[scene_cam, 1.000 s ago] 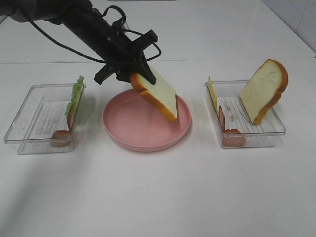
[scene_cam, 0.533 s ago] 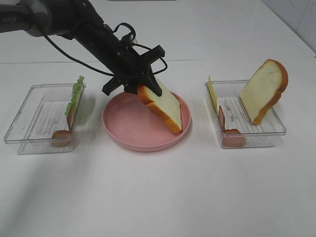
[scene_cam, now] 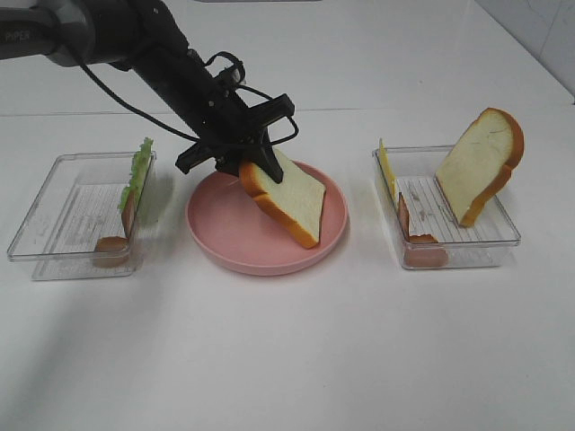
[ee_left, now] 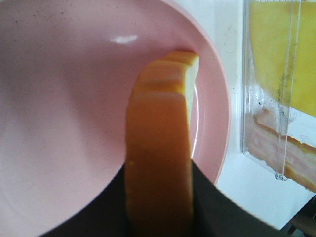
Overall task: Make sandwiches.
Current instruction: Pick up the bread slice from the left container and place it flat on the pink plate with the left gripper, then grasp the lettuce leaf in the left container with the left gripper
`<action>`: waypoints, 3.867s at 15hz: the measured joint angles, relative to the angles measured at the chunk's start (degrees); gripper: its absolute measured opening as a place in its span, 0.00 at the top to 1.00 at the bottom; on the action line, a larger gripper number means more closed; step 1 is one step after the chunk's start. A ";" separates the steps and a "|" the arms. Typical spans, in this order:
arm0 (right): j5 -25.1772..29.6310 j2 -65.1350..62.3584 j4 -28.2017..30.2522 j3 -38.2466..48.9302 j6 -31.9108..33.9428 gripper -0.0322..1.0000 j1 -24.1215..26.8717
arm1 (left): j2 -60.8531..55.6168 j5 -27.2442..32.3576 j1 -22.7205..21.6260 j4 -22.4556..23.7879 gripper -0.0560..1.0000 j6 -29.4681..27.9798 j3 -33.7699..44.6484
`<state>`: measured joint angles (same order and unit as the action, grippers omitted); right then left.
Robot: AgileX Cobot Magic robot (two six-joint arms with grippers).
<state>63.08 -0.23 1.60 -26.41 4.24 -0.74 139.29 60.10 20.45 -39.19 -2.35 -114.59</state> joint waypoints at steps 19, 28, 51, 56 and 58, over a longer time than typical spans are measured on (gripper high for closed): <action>0.00 0.00 0.00 0.00 0.00 0.06 0.00 | 0.46 9.05 0.00 14.15 0.31 -8.82 -8.31; 0.00 0.00 0.00 0.00 0.00 0.06 0.00 | -2.06 9.40 0.63 12.61 0.31 -11.57 -15.18; 0.00 0.00 -0.06 0.00 0.00 0.06 0.00 | -17.19 9.85 -9.05 32.89 0.31 -19.88 9.45; 0.00 0.00 -0.06 0.00 0.00 0.06 0.00 | -14.90 9.85 -9.28 32.31 0.31 -16.62 9.45; 0.00 0.00 -0.06 0.00 0.00 0.06 0.00 | -14.78 9.85 -9.28 32.31 0.30 -15.18 9.45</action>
<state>63.08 -0.23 1.55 -26.41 4.24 -0.74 124.50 69.96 11.17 -6.88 -17.53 -105.14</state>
